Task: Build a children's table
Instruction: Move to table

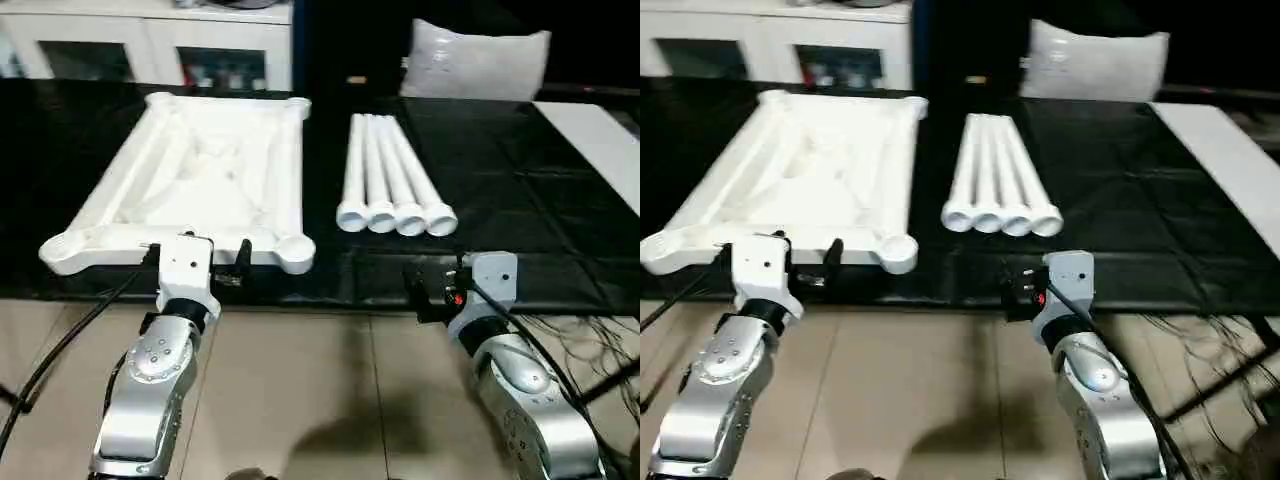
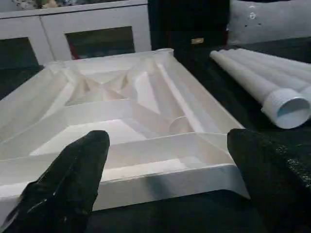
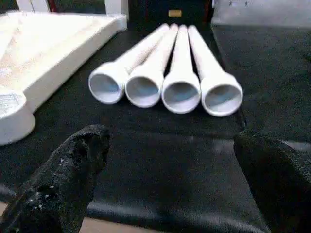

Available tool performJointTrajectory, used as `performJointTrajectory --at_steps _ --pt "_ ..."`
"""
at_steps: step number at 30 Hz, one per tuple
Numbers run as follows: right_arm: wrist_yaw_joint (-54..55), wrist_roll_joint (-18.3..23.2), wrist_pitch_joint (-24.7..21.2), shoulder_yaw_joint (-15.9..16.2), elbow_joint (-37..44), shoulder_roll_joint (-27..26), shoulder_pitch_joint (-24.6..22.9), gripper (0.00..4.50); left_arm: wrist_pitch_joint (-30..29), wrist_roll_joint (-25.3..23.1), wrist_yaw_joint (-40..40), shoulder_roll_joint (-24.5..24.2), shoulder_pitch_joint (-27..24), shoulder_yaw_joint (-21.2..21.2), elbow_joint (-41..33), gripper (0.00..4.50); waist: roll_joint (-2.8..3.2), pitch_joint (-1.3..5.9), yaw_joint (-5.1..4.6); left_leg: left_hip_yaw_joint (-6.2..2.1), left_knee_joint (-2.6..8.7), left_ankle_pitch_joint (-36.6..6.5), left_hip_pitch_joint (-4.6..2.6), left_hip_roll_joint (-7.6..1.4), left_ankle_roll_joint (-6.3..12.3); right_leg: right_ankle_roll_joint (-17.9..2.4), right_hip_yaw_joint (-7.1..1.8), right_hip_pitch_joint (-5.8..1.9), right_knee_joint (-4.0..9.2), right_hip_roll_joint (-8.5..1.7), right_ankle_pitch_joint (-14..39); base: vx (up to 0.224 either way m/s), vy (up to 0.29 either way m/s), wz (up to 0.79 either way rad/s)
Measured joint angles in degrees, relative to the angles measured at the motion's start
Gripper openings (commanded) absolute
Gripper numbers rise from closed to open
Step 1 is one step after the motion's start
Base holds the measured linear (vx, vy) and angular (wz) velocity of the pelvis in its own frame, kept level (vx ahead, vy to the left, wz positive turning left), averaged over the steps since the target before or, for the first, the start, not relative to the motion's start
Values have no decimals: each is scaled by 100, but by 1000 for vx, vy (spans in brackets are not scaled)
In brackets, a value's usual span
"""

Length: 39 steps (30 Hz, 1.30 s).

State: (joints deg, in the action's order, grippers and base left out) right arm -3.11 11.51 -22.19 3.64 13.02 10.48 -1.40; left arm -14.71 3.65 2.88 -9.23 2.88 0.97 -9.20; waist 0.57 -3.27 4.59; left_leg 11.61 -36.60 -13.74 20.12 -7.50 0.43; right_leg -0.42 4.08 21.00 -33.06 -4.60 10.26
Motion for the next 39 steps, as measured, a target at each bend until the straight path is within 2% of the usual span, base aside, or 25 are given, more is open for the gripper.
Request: performJointTrajectory --at_steps 2,5,11,16,22,25,26,28,29,31,33,34,35,37,38,39 --pt "-132 164 -8 -52 50 -11 -44 450 -5 1 0 4 0 -15 1 444 3 0 4 8 2 9 -5 4 34 2 -4 14 10 16 1 0 0 0" --pt "-352 415 28 -76 163 -113 -45 450 -7 -1 -1 5 -1 -57 1 444 -1 0 -55 14 3 5 -2 14 38 -2 -25 22 6 21 -2 0 0 0" --pt "-324 325 31 -106 184 -104 -31 450 -7 -6 0 58 -1 -50 2 444 -21 3 -217 11 46 15 3 15 20 9 -24 53 -7 23 -7 0 0 0" --pt "-224 244 32 -240 110 -167 75 450 -7 -9 3 68 -1 -49 1 444 -45 14 -277 6 103 37 20 13 -16 28 -20 96 -13 33 -28 0 0 0" --pt "-122 229 -4 -318 24 -213 169 450 -8 -13 3 77 -1 -52 1 444 -52 16 -244 -5 143 34 36 10 -22 9 -11 115 -15 42 -41 0 0 0" --pt "-204 226 -53 -307 24 -213 173 450 -8 -13 3 82 -1 -52 1 444 -53 17 -210 -1 144 37 58 10 -5 5 -12 127 -12 36 -38 0 0 0" --pt "-228 207 -70 -304 24 -213 172 450 -8 -13 4 85 -1 -51 1 444 -53 17 -191 5 141 49 84 11 23 4 -13 127 -11 31 -38 0 0 0" --pt "-229 175 -76 -308 23 -205 172 450 -9 -12 6 93 -1 -48 1 444 -50 16 -139 0 87 30 94 11 54 3 -23 121 -8 18 -40 0 0 0" --pt "-227 148 -77 -309 19 -196 171 450 -11 -12 9 99 -1 -38 1 444 -34 16 -78 -26 16 1 109 10 93 7 -25 101 -8 13 -41 0 0 0" --pt "-223 132 -77 -309 19 -191 171 450 -11 -13 13 102 0 -18 0 444 14 9 57 -135 -119 -75 135 11 87 23 -16 62 -8 14 -49 -28 82 -2" --pt "-225 131 -80 -258 19 -221 171 450 -11 -14 17 84 -1 -31 0 444 28 1 65 -121 -129 -104 99 73 140 23 -28 19 37 -11 -47 -39 144 3" --pt "-229 131 -82 -230 20 -246 173 450 -12 -15 20 74 -13 -54 2 444 26 1 51 -87 -100 -89 85 111 193 2 -28 18 45 -38 -36 -40 142 9" --pt "-235 131 -83 -183 20 -264 177 450 -13 -15 22 65 -13 -76 3 444 25 0 1 -42 -62 -69 72 169 266 -69 -28 65 20 -75 6 -24 75 3" --pt "-239 126 -87 -173 20 -287 167 450 -14 -23 22 44 -12 -121 4 444 24 -3 -164 19 -3 -27 68 246 345 -240 -24 105 -49 -134 123 -57 153 3" --pt "-243 122 -93 -177 20 -283 164 450 -14 -27 23 41 -10 -120 4 444 1 -2 -275 65 37 4 66 294 394 -254 -13 107 -103 -215 159 -98 199 -1" --pt "-245 119 -96 -186 20 -274 157 450 -14 -30 25 42 -9 -114 4 444 -17 -4 -339 92 54 13 65 328 409 -202 -14 117 -76 -288 175 -68 118 -2"
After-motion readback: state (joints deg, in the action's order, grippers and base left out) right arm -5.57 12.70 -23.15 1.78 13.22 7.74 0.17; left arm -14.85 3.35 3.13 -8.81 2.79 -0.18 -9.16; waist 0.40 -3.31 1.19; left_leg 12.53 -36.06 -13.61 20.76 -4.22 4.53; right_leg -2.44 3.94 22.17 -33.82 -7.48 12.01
